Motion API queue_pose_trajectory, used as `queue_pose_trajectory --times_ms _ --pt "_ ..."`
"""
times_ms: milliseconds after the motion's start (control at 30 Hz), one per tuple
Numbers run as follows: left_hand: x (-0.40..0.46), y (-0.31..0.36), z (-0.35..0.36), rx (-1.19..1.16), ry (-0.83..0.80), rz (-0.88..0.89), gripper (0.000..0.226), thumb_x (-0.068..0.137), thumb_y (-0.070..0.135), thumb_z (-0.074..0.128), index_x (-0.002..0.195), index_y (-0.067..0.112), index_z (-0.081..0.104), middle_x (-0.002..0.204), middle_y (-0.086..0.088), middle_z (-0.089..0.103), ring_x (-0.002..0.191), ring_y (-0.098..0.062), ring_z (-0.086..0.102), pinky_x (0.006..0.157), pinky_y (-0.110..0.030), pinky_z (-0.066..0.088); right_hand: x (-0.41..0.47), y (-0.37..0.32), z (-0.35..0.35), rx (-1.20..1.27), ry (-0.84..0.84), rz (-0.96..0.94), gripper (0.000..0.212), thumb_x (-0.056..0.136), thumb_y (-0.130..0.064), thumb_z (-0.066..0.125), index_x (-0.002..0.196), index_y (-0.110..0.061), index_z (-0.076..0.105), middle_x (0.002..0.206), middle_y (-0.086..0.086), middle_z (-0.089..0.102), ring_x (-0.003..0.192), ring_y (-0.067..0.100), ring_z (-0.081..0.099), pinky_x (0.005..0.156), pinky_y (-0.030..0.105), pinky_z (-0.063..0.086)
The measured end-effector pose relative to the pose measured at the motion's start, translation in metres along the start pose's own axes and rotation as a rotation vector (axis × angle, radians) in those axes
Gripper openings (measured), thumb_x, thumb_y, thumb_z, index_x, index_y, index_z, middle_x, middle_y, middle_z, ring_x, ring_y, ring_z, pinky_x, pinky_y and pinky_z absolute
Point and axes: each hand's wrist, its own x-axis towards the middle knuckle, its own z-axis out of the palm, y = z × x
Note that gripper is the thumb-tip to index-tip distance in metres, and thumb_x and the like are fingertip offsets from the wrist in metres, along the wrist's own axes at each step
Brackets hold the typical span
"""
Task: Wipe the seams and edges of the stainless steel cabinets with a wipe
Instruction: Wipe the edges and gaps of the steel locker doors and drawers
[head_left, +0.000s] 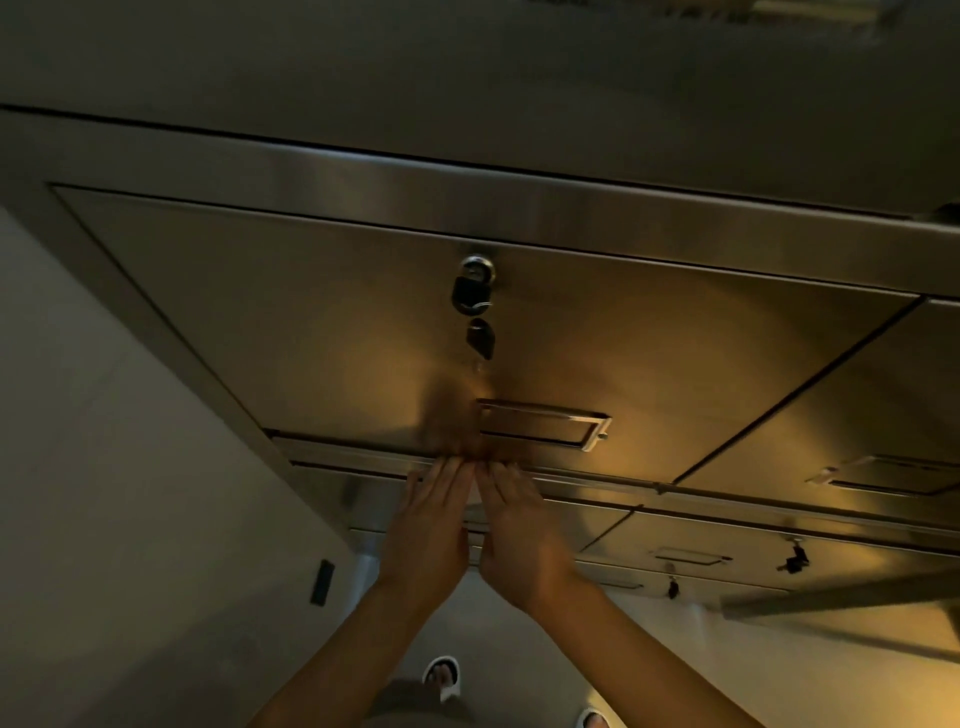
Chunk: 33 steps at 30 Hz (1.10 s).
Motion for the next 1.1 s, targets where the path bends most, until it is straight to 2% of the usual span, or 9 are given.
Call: queue_pose_trajectory --times_ms 67,133,200,400,533,633,767,967,1100 --pt "-0.005 -0.016 -0.008 0.003 0.021 -0.018 0.083 0.073 0.009 0.056 0.153 0.011 0.035 0.154 -0.011 0.051 0.144 -0.026 0.044 0.120 -0.045 0.024 0.011 -0.015 0.005 -0.025 0.010 -0.029 0.078 0.065 -0.028 0.066 0.139 -0.002 0.060 0.136 0.015 0.065 0.124 0.035 0.064 0.115 0.041 0.033" --pt "-0.007 -0.032 -0.016 -0.008 0.031 -0.039 0.082 0.072 0.008 0.054 0.153 0.010 0.038 0.154 -0.012 0.050 0.145 -0.025 0.040 0.121 -0.047 0.030 0.021 -0.030 0.011 0.013 0.007 -0.052 0.075 0.075 -0.028 0.050 0.145 -0.002 0.053 0.142 0.017 0.059 0.132 0.035 0.057 0.121 0.042 0.030" --pt "-0.009 -0.049 -0.022 0.003 0.036 -0.065 0.082 0.070 0.007 0.056 0.151 0.007 0.044 0.154 -0.013 0.051 0.145 -0.024 0.039 0.119 -0.049 0.035 0.032 -0.042 0.017 0.045 -0.011 -0.073 0.080 0.075 -0.030 0.036 0.149 0.000 0.049 0.146 0.019 0.055 0.136 0.036 0.053 0.123 0.044 0.031" --pt "-0.016 -0.086 -0.039 -0.029 0.040 -0.145 0.080 0.071 0.002 0.053 0.150 0.006 0.046 0.153 -0.016 0.052 0.144 -0.027 0.042 0.116 -0.057 0.040 0.056 -0.078 0.025 0.043 -0.054 -0.153 0.089 0.067 -0.020 0.063 0.150 0.003 0.044 0.148 0.022 0.053 0.136 0.038 0.052 0.123 0.044 0.027" --pt "-0.019 -0.106 -0.051 -0.019 0.065 -0.195 0.071 0.081 0.014 0.032 0.149 0.005 0.050 0.151 -0.016 0.053 0.142 -0.031 0.048 0.119 -0.053 0.036 0.069 -0.100 0.025 0.036 -0.017 -0.214 0.086 0.062 -0.026 0.067 0.141 0.005 0.053 0.135 0.023 0.061 0.123 0.039 0.061 0.116 0.046 0.039" --pt "-0.022 -0.123 -0.058 -0.025 0.097 -0.224 0.067 0.084 0.017 0.031 0.146 0.004 0.054 0.149 -0.017 0.055 0.140 -0.030 0.050 0.122 -0.043 0.033 0.079 -0.115 0.030 0.016 -0.027 -0.237 0.094 0.056 -0.023 0.083 0.140 0.006 0.054 0.132 0.025 0.063 0.119 0.041 0.063 0.113 0.048 0.042" --pt "-0.024 -0.140 -0.074 0.002 0.128 -0.227 0.061 0.082 0.007 0.045 0.141 -0.001 0.058 0.142 -0.022 0.060 0.132 -0.037 0.058 0.120 -0.026 0.018 0.093 -0.133 0.033 0.038 -0.075 -0.251 0.091 0.071 -0.019 0.075 0.151 0.005 0.040 0.147 0.025 0.050 0.135 0.041 0.049 0.123 0.047 0.031" --pt "-0.025 -0.148 -0.093 -0.013 0.097 -0.227 0.068 0.081 0.017 0.032 0.140 -0.001 0.059 0.144 -0.020 0.059 0.138 -0.036 0.053 0.119 -0.045 0.037 0.106 -0.149 0.043 0.057 -0.097 -0.268 0.083 0.072 -0.017 0.074 0.147 0.004 0.046 0.139 0.022 0.053 0.126 0.039 0.053 0.119 0.043 0.036" --pt "-0.026 -0.141 -0.093 0.002 0.094 -0.240 0.068 0.075 0.005 0.039 0.139 -0.004 0.059 0.141 -0.024 0.060 0.134 -0.039 0.056 0.118 -0.043 0.037 0.105 -0.144 0.034 0.084 -0.105 -0.287 0.080 0.080 -0.010 0.067 0.153 0.005 0.037 0.149 0.024 0.046 0.136 0.040 0.045 0.124 0.042 0.028"
